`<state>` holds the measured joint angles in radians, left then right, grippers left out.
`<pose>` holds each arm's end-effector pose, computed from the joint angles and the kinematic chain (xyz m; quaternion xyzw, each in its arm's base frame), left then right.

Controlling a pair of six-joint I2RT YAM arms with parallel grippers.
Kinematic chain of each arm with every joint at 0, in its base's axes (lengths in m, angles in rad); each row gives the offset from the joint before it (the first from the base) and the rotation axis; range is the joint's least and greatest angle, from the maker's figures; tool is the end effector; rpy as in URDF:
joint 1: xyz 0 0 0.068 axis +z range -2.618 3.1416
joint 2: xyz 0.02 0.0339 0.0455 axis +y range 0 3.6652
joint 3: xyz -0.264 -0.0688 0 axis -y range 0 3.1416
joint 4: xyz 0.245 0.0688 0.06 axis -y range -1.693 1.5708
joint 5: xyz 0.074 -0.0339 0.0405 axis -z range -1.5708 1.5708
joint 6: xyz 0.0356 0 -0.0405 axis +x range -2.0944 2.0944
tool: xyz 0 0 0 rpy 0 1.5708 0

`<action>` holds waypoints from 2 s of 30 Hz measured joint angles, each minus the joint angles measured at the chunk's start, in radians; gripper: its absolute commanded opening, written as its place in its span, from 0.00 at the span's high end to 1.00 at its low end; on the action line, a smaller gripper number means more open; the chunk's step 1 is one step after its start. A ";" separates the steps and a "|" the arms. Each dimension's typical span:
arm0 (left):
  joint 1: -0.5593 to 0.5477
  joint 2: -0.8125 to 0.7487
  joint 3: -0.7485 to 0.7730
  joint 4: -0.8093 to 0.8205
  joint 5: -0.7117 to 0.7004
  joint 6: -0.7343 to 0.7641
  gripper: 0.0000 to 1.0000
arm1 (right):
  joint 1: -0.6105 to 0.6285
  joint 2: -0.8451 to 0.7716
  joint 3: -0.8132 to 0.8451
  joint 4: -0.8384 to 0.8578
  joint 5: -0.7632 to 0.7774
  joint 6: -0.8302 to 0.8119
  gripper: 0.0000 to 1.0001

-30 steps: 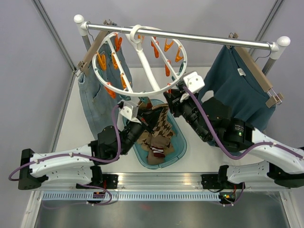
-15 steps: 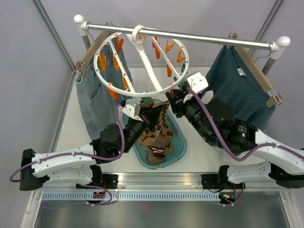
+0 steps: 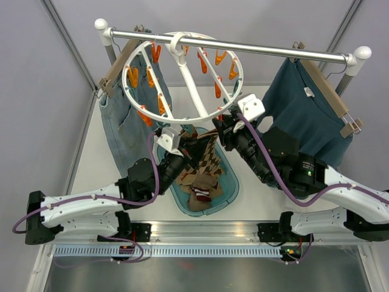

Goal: Clip the socks to the hanger
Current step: Clamp the sock onto the hanger.

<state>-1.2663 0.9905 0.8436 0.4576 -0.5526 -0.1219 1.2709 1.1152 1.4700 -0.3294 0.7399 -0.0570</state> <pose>0.0855 -0.2097 0.3897 0.1216 0.5959 -0.3737 0.7003 0.0859 0.1964 0.4945 -0.1972 0.6721 0.1734 0.6923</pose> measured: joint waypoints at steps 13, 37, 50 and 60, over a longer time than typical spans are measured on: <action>0.002 0.000 -0.006 0.024 0.050 0.000 0.98 | 0.002 0.000 -0.008 0.023 0.008 -0.003 1.00; 0.002 0.000 -0.026 0.122 0.092 -0.018 0.98 | 0.002 0.001 -0.042 0.068 0.011 -0.007 1.00; 0.002 -0.077 -0.076 0.131 -0.035 -0.044 0.98 | 0.002 -0.021 -0.043 -0.031 -0.008 0.112 0.33; 0.002 -0.235 -0.076 -0.014 -0.136 -0.079 0.98 | 0.002 -0.125 -0.123 -0.142 0.024 0.257 0.30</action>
<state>-1.2644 0.7559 0.7673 0.4431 -0.6888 -0.2008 1.2724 0.9905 1.3472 -0.4717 0.7639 0.1997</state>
